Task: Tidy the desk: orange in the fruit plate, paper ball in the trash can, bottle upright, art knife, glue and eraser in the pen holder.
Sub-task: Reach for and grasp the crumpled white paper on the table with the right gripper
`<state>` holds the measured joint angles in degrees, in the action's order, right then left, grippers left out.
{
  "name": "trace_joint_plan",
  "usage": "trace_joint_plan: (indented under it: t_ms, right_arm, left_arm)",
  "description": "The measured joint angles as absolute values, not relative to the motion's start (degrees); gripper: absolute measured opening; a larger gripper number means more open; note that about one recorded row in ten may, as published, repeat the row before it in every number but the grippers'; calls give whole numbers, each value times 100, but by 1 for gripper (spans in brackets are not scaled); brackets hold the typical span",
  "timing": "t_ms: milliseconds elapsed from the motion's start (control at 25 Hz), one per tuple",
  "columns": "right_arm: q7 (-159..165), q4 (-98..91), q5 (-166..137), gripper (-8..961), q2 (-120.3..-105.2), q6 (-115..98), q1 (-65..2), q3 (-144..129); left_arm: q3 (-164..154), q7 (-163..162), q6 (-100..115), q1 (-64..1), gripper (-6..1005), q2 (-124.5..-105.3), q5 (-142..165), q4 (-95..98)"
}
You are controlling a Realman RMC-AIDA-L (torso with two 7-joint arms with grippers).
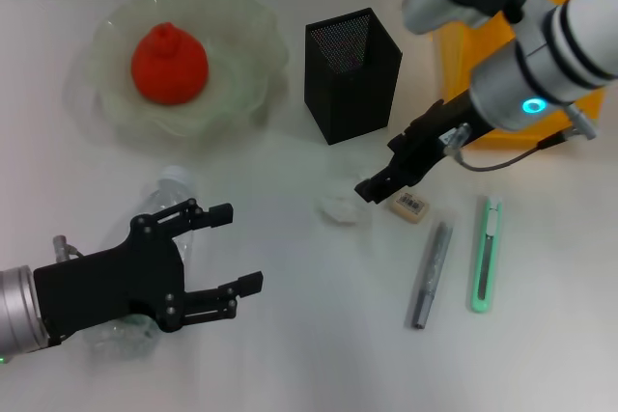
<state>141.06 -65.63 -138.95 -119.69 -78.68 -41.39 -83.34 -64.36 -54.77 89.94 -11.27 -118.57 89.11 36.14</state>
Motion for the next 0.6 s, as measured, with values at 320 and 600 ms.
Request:
trace_joint_plan:
  t_ms: [320,600]
  right_arm:
    - [14103,-5997,-13539,824,-11978,-7517,-4354,-8598]
    - [14115,-5399,-13494,824,-11978,-6984,-4631,-8997]
  left_arm:
    - [-6486,-5480,8962,-1187,843,-11850,8915,3568]
    - [-6486,-5470,8910,-1223,843,-11856,8919,3562]
